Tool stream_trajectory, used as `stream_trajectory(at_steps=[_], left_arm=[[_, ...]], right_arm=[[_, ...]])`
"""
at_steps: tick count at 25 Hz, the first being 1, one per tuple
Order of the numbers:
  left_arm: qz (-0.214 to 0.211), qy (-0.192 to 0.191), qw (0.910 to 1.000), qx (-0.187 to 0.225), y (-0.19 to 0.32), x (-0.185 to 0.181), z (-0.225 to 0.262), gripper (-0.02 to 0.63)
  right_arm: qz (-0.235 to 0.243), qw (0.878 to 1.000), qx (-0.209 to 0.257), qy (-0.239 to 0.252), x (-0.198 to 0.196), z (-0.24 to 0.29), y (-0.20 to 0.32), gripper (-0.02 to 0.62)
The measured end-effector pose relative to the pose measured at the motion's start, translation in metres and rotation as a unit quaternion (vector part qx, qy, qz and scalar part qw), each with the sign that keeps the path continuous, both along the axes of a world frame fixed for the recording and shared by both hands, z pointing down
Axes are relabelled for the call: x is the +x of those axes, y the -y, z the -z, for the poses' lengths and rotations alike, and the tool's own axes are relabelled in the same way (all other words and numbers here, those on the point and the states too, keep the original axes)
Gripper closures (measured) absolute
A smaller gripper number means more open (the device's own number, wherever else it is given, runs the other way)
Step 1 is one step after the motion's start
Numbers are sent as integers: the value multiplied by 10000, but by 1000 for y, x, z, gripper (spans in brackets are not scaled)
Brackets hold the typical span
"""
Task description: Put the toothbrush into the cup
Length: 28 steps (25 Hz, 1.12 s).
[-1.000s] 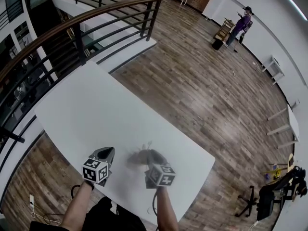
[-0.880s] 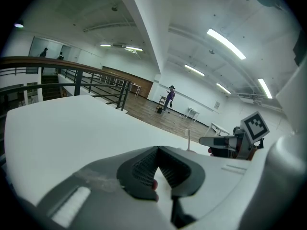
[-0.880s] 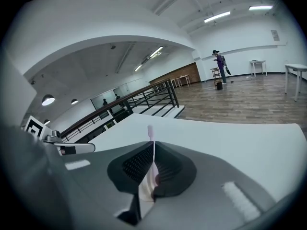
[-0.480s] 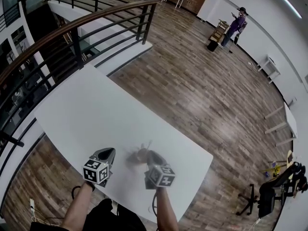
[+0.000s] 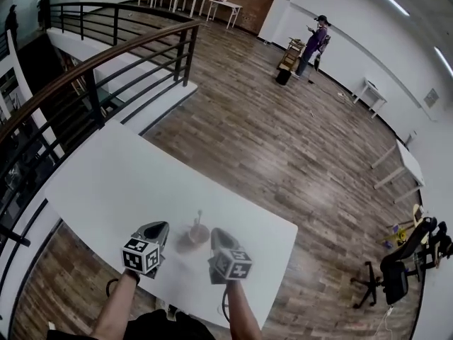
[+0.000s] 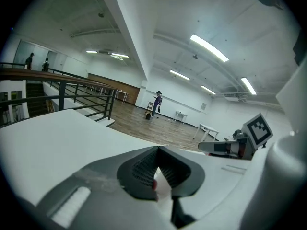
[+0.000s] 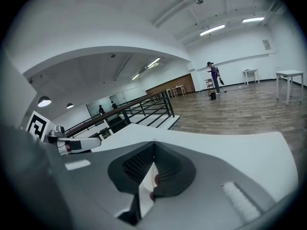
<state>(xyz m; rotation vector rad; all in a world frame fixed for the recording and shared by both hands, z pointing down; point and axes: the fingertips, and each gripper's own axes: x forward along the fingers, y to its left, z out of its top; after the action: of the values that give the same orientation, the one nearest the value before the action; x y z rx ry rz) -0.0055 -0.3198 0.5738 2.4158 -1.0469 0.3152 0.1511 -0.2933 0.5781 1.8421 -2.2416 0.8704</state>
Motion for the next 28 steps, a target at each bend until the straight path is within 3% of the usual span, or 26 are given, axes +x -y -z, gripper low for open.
stream_trajectory(at_steps=[12,28], left_arm=[[-870,-142,9940,655,-23,66,68,599],[-990,-60,9918,804,-42,72,85,598]], right_arm=[[-540,9962,657,-177,25,65,-44,588],[-554,9951,796,-203,25,89,-65,588]])
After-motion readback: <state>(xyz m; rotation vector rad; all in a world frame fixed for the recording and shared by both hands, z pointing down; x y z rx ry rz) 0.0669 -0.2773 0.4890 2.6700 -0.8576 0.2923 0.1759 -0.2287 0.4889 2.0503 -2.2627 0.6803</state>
